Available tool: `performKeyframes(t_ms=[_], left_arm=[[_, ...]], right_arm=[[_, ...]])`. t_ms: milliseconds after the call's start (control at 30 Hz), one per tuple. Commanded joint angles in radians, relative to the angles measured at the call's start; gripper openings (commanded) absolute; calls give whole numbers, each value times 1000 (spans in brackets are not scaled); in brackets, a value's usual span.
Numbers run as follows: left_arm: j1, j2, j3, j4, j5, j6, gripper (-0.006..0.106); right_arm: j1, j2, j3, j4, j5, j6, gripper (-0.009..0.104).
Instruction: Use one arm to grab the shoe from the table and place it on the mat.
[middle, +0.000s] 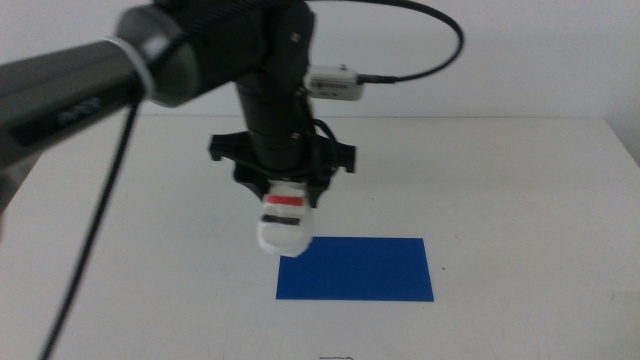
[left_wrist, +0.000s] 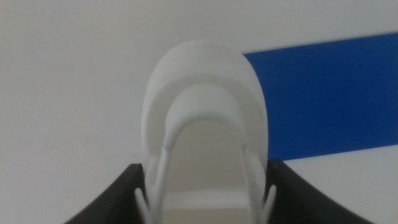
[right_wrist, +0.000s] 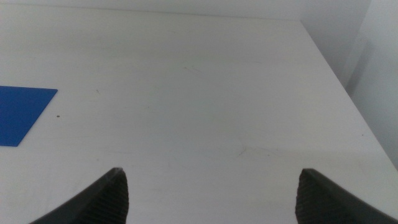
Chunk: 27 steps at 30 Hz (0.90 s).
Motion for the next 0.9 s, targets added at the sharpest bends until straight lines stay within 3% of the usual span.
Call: performKeyframes(t_ms=[0,600,867], left_arm=[[-32,-22,-60,0,65,-20,11],[-122,223,-231,-29,70,-4,11],[-122,232,-231,-25,37,160,11]], right_arm=[[-4,-19,-19,-8,-56,-12,94],[-4,-19,-19,-8,-56,-12,94],[-4,-19,-19,-8,-56,-12,94]])
